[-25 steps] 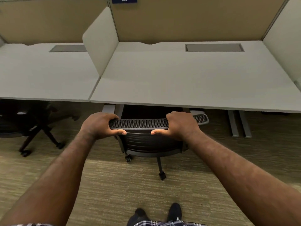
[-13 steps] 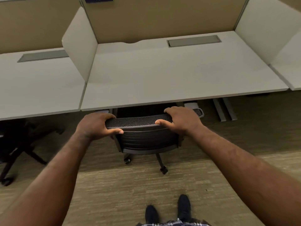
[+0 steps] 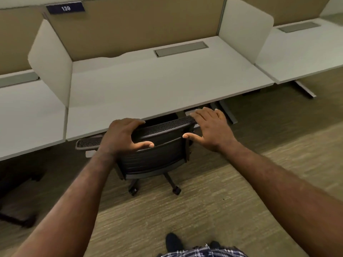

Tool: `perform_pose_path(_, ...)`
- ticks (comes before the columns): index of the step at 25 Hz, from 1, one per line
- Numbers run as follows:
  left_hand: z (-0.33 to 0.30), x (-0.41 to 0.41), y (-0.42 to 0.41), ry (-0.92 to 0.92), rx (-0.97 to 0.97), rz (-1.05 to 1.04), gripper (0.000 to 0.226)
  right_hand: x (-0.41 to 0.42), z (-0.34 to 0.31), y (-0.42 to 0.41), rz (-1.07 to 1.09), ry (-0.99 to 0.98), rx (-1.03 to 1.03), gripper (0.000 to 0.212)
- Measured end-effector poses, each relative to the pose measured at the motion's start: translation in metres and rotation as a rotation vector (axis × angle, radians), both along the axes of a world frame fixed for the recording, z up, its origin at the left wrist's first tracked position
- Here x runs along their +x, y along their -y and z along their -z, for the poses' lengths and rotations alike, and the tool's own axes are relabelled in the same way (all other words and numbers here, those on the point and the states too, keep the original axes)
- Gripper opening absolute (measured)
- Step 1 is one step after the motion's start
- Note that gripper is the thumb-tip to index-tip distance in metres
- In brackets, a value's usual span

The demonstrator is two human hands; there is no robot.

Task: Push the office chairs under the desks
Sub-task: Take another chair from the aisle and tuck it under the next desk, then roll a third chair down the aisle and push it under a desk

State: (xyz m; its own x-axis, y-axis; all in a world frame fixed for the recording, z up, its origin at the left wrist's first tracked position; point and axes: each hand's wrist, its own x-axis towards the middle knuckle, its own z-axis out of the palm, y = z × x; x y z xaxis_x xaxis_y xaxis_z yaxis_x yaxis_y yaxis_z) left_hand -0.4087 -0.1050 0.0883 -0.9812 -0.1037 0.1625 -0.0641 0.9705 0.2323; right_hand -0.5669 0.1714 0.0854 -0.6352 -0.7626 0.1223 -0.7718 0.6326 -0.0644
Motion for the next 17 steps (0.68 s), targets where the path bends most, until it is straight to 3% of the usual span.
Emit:
perform_pose_path(7, -0.011, -0.074, -0.135, -0.107, -0.024, 0.344, 0.094, 0.01, 0.005, -0.144, 0.281, -0.015, -0.016, 0.1)
perform_pose_path(17, -0.005, -0.131, -0.393, -0.061, -0.031, 0.701, 0.095, 0.066, -0.006, -0.419, 0.698, -0.039, -0.013, 0.098)
